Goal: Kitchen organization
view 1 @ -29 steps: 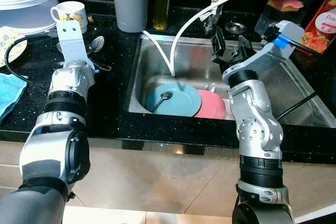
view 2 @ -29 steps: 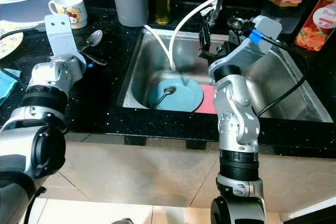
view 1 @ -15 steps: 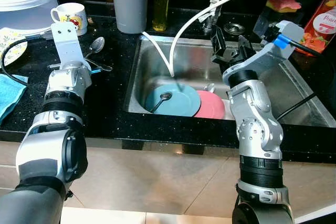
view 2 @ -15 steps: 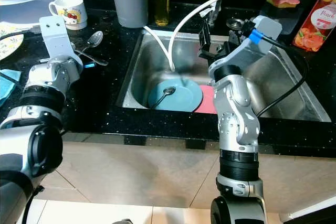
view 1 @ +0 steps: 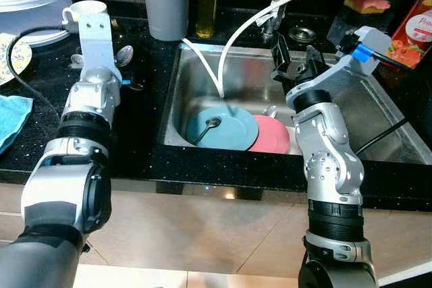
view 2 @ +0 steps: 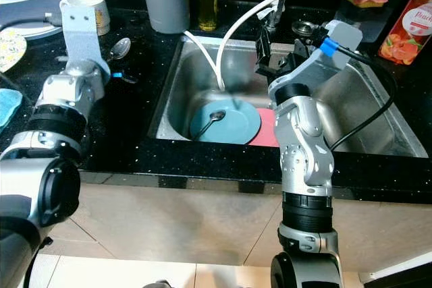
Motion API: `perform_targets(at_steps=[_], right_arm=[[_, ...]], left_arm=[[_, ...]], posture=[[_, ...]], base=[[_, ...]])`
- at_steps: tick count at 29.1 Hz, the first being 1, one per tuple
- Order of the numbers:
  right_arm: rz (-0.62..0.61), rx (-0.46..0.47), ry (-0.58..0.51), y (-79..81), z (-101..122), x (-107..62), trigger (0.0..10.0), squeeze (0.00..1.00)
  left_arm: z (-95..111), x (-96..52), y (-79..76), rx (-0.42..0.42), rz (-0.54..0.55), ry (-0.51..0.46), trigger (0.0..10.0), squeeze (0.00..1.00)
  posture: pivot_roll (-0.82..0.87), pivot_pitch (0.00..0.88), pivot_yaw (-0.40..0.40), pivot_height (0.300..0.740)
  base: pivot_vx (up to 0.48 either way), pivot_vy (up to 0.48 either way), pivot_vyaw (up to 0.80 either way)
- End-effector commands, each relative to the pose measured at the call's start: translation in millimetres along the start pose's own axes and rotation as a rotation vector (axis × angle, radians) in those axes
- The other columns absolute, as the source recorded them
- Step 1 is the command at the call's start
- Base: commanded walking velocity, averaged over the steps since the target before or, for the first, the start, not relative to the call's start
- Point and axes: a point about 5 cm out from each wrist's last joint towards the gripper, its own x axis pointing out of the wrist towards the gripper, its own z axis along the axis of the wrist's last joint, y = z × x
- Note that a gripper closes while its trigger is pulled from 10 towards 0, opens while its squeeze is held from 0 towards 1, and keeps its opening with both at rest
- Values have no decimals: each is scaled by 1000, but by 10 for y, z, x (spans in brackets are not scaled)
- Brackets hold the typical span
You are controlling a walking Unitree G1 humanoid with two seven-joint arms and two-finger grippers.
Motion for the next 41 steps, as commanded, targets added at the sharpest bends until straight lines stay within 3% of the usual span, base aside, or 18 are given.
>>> perform_targets(at_steps=[1,8,9,12,17,23,30,31,32,33,34,35,41], right_arm=[[-1,7,0,15,3,7,10000,0],[-8,3,-2,-4,11,-9,10000,0],[-9,4,-2,-6,9,-10,10000,0],[-9,4,-2,-4,7,-11,10000,0],[-4,9,-6,12,4,0,10000,0],[1,9,-6,19,5,4,10000,0],[4,9,-7,18,5,5,10000,0],[6,9,-7,25,5,10,10000,0],[6,10,-8,28,6,12,10000,0],[7,10,-8,28,7,14,10000,0],[7,10,-8,28,7,14,10000,0],[6,9,-8,27,9,13,10000,0],[2,8,-6,15,10,3,10000,0]], left_arm=[[-22,-6,-94,-7,-43,30,10000,1000],[-257,-26,-238,-3,-115,137,10000,1000],[-285,-30,-259,3,-135,150,10000,0],[-319,-33,-263,12,-135,164,10000,0],[-325,-26,-138,24,13,156,10000,0],[-437,-27,-25,-69,101,229,10000,0],[-521,-50,-9,-108,130,274,10000,0],[-576,-53,-19,-111,124,296,9255,0],[-594,-54,-21,-113,122,303,9255,0],[-627,-54,-9,-129,126,320,2235,0],[-627,-54,-9,-129,126,320,2235,0],[-635,-53,-3,-138,127,328,0,0],[-629,-48,45,-151,137,327,0,0]], posture=[[242,85,-39,740],[240,85,-36,740],[243,82,-36,740],[243,80,-34,740],[251,70,-35,740],[249,68,-35,740],[252,56,-37,740],[252,56,-37,740],[252,56,-37,740],[252,56,-37,740],[252,56,-37,740],[249,60,-38,740],[248,64,-38,740]], base=[[0,0,0],[0,0,0],[0,0,0],[0,0,0],[0,0,0],[0,0,0],[0,0,0],[0,0,0],[0,0,0],[0,0,0],[0,0,0],[0,0,0],[0,0,0]])
